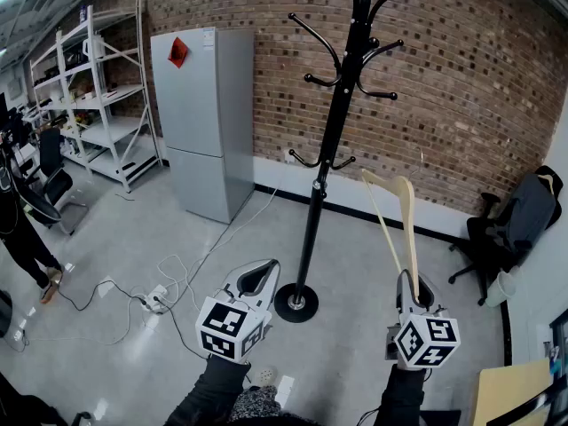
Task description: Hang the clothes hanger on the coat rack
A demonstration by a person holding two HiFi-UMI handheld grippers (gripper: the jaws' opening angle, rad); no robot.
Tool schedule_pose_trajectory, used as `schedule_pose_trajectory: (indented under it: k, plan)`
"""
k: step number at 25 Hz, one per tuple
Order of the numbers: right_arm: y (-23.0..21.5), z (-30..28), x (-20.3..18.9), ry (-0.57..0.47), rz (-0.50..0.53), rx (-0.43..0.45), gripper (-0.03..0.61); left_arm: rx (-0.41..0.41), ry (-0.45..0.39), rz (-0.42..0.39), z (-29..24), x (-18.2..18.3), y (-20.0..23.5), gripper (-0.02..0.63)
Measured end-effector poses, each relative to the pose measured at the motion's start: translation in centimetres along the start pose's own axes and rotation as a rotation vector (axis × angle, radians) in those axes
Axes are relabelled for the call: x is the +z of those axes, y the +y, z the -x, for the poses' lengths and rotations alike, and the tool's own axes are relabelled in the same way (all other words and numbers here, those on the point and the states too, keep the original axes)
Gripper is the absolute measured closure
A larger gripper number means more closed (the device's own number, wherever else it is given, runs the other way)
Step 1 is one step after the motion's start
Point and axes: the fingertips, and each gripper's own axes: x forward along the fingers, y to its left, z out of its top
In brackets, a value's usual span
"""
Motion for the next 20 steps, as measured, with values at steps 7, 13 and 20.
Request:
schedule_pose_trajectory:
  k: [7,13,20]
  plan:
    - [0.7,-4.5,0.2,-0.011,0.015,-0.019,0.528,-0.025,-0.018,0.002,-3.6,-0.2,3.6,0.611]
    - [0.6,-8.9,1.8,-0.017,0.043,-0.047,0.528,-0.049,-0.016,0.003,-7.5,0.5,6.7,0.611]
    - [1.3,-13.7,2.4,-0.034,0.051,-0.043,0.528,-0.08,-0.024,0.005,-11.5,0.2,9.6,0.61]
